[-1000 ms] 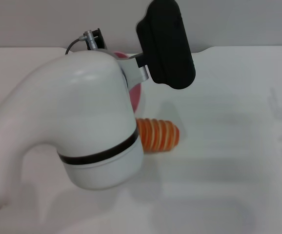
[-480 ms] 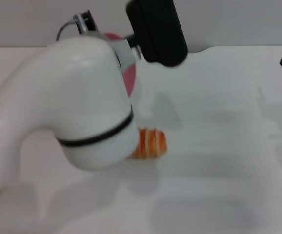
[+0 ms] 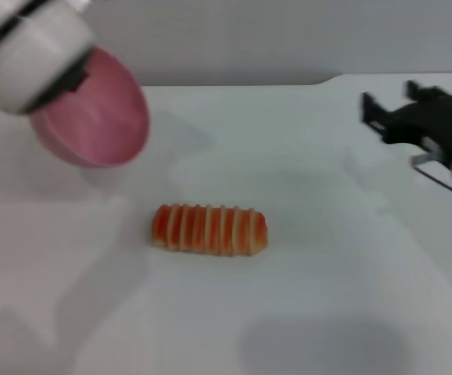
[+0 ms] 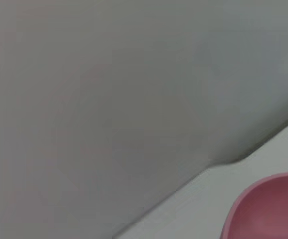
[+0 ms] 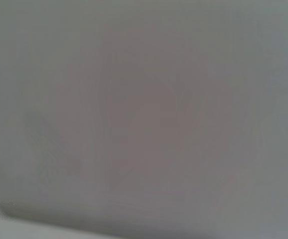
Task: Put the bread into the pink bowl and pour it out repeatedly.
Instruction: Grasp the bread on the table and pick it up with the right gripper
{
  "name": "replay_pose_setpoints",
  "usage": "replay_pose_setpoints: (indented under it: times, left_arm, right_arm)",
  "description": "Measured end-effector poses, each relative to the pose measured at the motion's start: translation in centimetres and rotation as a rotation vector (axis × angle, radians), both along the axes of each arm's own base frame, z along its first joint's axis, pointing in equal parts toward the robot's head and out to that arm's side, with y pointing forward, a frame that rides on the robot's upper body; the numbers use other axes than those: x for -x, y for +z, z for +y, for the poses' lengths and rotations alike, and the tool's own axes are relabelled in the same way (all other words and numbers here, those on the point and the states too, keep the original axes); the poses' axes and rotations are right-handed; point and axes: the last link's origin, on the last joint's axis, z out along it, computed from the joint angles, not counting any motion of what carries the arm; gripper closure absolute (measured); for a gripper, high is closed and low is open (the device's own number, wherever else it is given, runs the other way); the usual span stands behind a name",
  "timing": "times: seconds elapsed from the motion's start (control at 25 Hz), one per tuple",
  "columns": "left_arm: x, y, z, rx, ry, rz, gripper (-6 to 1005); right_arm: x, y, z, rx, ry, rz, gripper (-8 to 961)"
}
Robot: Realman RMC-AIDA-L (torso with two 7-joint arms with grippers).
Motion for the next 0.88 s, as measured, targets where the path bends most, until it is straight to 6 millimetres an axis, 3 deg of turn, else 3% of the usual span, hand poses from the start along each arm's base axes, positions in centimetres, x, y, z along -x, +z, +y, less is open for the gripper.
replay_pose_setpoints:
  times: [0.08, 0.28, 0.52, 0.68, 0.88]
  left_arm:
    - [1.8, 1.4, 0.2, -0.046, 0.058, -0.052, 940]
    - [2.8, 1.5, 0.5, -0.051, 0.085, -0.058, 939]
    - [3.0, 1.2, 0.9, -0.048, 0.081, -0.077, 939]
    - [3.0, 1.4, 1.1, -0.051, 0.079, -0.088, 939]
    - [2.7, 1.2, 1.4, -0.046, 0.067, -0.086, 939]
  right_arm:
    - [1.4, -0.9, 0.6, 0.077, -0.002, 0.003, 286]
    - [4.7, -5.4, 1.8, 0.311, 0.004, 0.030, 286]
    - [6.1, -10.4, 2.6, 0.493, -0.004, 0.015, 272]
    - [6.0, -11.7, 2.2, 0.537, -0.017, 0.008, 270]
    - [6.1, -11.9, 1.8, 0.552, -0.032, 0.030, 269]
